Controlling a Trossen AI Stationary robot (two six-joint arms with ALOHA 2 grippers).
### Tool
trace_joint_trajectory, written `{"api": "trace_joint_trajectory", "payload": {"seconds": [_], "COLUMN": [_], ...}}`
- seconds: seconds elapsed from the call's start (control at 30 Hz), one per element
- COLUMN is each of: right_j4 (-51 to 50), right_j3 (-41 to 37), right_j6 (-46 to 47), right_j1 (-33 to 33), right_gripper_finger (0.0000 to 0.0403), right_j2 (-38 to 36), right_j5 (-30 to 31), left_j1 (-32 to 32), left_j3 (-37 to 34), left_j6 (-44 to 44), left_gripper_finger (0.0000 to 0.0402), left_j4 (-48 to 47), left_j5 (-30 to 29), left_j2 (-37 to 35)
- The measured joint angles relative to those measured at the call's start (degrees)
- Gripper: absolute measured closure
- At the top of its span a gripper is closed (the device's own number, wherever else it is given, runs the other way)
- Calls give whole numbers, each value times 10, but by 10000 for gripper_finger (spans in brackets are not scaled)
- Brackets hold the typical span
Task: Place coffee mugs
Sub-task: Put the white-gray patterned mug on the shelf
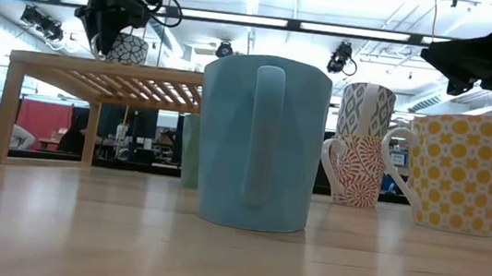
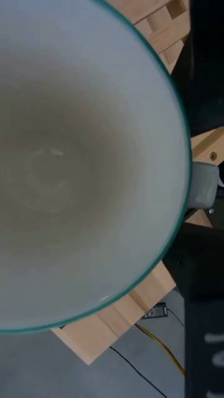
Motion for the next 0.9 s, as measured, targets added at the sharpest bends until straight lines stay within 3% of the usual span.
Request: {"api": "trace_joint_trajectory", "payload": {"seconds": [0.5, 0.9], "right_j4": [0, 0], "right_j3": [0, 0], "right_j6": [0, 0], "right_j1": [0, 0], "right_gripper_finger": [293, 293], "right_j2": [0, 0], "right_j5": [0, 0], "left_j1": [0, 0], "left_j3": [1, 1], "left_j6": [1, 2], "left_gripper_finger": [186, 186], "left_j4": [1, 3], "left_j5": [-2, -4], "left_j2": [-4, -75]}}
